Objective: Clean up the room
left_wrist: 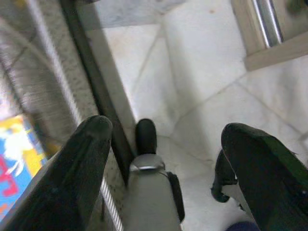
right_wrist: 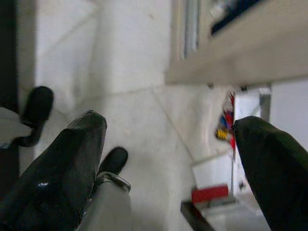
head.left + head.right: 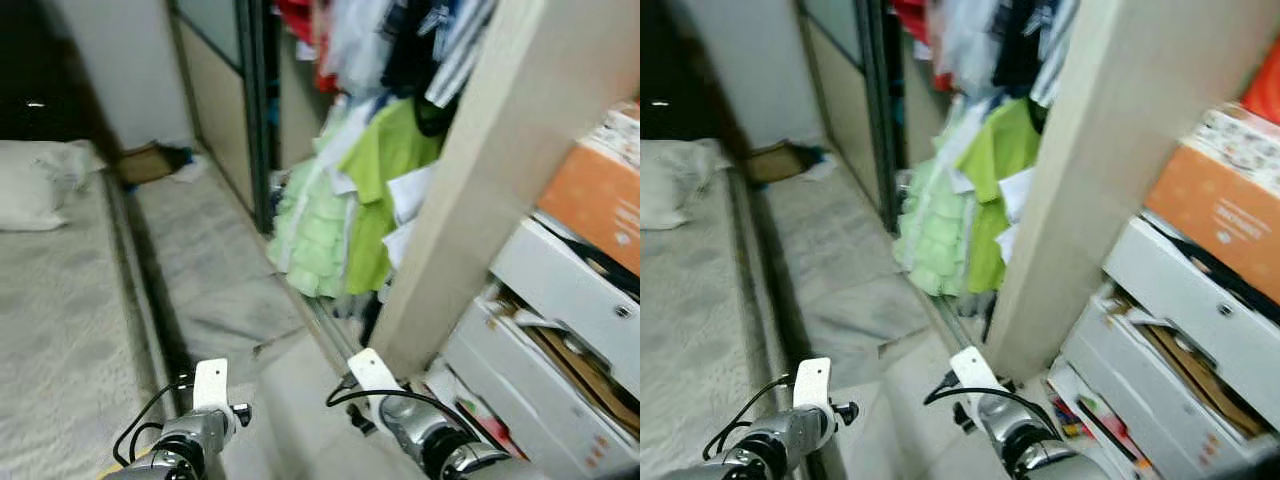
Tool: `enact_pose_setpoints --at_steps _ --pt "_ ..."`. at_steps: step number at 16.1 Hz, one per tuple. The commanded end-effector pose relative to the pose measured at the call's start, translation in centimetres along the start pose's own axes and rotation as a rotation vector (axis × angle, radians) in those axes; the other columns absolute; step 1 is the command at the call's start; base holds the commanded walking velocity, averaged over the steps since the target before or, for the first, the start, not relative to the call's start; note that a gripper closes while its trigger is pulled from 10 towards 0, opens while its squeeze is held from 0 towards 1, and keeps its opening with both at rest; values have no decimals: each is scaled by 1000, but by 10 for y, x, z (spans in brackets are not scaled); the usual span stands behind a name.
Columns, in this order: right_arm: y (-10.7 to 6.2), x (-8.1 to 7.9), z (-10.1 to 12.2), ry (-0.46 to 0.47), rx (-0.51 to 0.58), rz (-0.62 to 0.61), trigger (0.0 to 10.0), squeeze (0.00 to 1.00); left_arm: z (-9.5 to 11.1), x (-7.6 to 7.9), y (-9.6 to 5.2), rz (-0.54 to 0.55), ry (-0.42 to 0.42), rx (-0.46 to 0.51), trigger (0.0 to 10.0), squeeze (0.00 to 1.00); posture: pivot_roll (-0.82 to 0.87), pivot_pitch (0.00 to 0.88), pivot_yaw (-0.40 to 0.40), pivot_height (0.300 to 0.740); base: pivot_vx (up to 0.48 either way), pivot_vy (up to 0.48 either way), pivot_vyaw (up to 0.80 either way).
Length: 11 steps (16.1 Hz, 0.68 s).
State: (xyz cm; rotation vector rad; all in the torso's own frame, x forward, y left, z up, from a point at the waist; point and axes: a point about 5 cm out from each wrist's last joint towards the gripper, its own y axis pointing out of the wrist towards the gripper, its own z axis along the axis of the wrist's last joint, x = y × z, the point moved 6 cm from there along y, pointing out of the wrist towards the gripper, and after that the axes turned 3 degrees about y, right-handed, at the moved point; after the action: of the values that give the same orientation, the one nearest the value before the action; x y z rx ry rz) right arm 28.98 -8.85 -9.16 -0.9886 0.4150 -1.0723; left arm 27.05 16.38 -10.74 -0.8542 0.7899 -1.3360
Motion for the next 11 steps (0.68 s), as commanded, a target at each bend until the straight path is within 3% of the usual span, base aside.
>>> enact_pose_setpoints --at_steps 1,6,11 --pt "0 6 1 -7 3 -13 10000 0 0 3 0 -1 23 -4 10000 0 -177 8 -39 740 0 0 800" --pt "0 8 2 -6 5 -18 10000 0 4 4 0 -3 36 5 10000 0 -185 11 -29 740 0 0 800" --pt "-1 7 6 -16 21 -17 10000 0 13 2 -1 -7 -11 41 10000 0 -186 12 -21 740 0 0 800"
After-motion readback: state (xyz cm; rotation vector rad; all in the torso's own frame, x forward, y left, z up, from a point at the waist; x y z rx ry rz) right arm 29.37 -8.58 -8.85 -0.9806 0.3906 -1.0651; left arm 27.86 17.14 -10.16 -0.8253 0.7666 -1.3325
